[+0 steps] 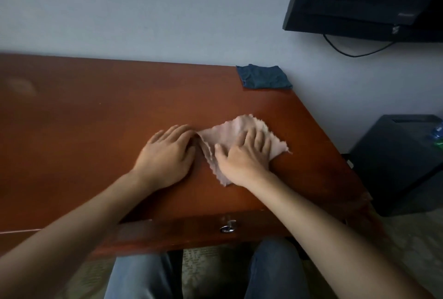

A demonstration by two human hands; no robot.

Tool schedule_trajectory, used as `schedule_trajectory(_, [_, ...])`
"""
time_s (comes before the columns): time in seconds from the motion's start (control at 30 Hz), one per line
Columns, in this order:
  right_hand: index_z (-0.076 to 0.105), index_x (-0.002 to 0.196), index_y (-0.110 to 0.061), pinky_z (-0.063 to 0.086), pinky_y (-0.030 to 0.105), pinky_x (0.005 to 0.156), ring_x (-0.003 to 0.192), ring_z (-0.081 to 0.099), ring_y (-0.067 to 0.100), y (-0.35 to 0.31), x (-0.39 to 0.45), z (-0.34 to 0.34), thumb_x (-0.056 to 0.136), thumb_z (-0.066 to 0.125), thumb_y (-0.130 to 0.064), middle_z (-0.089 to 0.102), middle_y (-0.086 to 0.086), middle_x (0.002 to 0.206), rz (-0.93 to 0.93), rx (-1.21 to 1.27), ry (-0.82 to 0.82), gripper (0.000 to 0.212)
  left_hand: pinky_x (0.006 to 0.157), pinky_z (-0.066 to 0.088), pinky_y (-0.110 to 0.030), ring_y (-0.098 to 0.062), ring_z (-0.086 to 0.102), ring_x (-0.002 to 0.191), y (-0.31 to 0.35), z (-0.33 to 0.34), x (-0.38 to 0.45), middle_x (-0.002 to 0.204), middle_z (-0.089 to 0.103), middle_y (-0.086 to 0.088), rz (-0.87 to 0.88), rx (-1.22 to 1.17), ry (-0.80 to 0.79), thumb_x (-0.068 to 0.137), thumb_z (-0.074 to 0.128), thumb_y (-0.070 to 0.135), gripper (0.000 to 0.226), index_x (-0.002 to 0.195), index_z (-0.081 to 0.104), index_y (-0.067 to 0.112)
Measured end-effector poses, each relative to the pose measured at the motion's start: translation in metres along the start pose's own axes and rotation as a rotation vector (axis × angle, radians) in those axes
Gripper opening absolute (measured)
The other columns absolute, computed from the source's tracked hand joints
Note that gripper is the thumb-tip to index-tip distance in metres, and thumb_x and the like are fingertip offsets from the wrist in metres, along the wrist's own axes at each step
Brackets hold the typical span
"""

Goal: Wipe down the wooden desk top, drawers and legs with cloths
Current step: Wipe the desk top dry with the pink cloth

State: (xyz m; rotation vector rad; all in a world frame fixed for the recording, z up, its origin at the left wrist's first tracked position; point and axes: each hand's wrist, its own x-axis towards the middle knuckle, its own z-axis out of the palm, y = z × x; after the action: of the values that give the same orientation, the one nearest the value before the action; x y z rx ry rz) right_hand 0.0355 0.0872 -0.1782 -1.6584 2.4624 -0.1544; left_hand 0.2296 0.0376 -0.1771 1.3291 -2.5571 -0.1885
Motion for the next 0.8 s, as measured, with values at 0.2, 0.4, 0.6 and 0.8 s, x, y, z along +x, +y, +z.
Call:
schedule_trajectory(0.2, [-0.005, 0.163, -0.023, -0.009, 0.058, 0.124, 0.155, -0.017, 0.037, 0.066, 0.099, -0.032, 0.099, 0.012, -0.064, -0.015, 0.015, 0.169, 0.076, -0.088, -0.05, 0.078, 0.128, -0.01, -0.039, -0.008, -0.018, 0.156, -0.018, 0.009, -0.006, 0.171, -0.012, 0.009, 0.016, 0.138, -0.165, 0.089, -0.012, 0.065, 0.087, 0.165, -0.003, 0.024])
schedule_trajectory(0.4, [-0.004, 0.163, -0.029, -0.012, 0.045, 0.124, 0.154, -0.023, 0.021, -0.005, 0.048, 0.0, 0.089, 0.005, -0.083, -0.019, -0.001, 0.17, -0.569, -0.175, -0.081, 0.092, 0.128, -0.001, -0.029, -0.012, 0.003, 0.159, -0.019, 0.006, -0.008, 0.172, 0.017, 0.0, -0.052, -0.081, 0.039, 0.107, 0.024, 0.047, 0.063, 0.162, 0.025, 0.015])
schedule_trajectory(0.6, [-0.009, 0.163, -0.023, -0.01, 0.054, 0.125, 0.154, -0.022, 0.029, 0.003, 0.096, -0.022, 0.092, -0.004, -0.08, -0.025, 0.002, 0.168, -0.136, -0.143, -0.075, 0.091, 0.127, 0.007, -0.029, -0.018, 0.013, 0.158, -0.021, 0.005, -0.01, 0.169, 0.026, -0.005, -0.081, -0.18, 0.061, 0.109, 0.036, 0.031, 0.055, 0.16, 0.032, 0.01])
schedule_trajectory(0.8, [-0.003, 0.163, -0.024, -0.011, 0.042, 0.125, 0.156, -0.018, 0.019, -0.017, 0.026, 0.004, 0.098, 0.012, -0.074, -0.014, -0.003, 0.17, -0.664, -0.202, -0.07, 0.083, 0.109, 0.04, -0.035, -0.024, 0.052, 0.134, -0.033, -0.005, -0.001, 0.146, 0.056, -0.001, -0.159, -0.287, 0.207, 0.097, 0.047, 0.012, 0.042, 0.137, 0.06, 0.011])
